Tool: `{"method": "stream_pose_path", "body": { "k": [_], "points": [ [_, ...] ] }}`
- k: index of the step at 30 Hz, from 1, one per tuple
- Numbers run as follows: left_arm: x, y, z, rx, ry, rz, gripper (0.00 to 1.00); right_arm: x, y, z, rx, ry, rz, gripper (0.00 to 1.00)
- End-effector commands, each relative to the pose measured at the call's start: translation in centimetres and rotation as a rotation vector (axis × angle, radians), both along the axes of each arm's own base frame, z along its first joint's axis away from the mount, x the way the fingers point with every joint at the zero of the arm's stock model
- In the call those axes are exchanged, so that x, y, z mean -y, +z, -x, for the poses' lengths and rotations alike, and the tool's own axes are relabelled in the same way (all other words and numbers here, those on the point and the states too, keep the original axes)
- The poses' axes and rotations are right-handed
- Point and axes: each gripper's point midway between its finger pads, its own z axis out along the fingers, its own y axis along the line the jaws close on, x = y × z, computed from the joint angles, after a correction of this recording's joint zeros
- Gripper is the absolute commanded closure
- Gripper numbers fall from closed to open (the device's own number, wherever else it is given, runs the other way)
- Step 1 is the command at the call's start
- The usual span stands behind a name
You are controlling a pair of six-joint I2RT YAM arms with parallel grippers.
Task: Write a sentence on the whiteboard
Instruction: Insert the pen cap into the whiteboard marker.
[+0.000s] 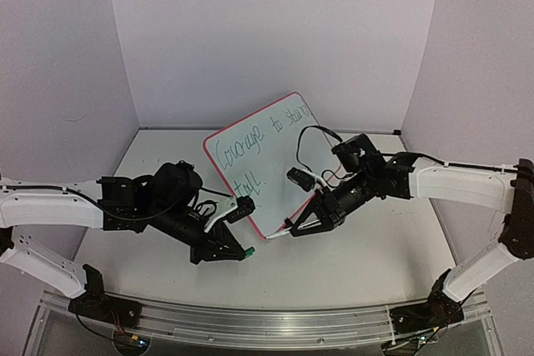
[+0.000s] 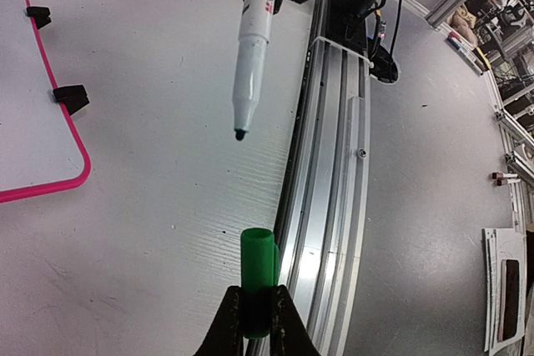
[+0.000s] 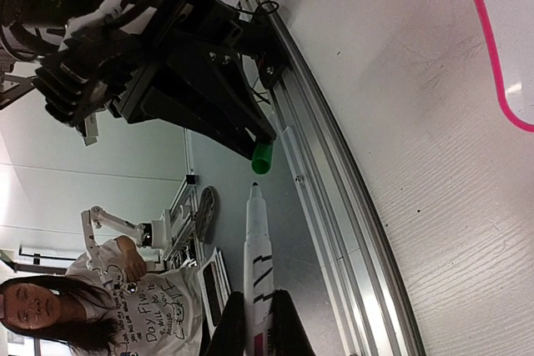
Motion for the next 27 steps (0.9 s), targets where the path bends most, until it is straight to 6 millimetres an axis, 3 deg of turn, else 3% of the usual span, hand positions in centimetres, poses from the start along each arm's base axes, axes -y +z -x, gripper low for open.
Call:
{"method": "stream_pose_path", "body": {
  "k": [1,27],
  "points": [
    [0.8,2.4,0.2,0.025,-0.036,0.049,1.0,-1.1,1.0,0.6,0.01,0.055,-0.033,1.0],
    [1.0,2.3,0.6,0.018,-0.052,0.055,1.0,-2.5,0.4,1.3,0.001,0.101,-0.024,1.0]
  ]
}}
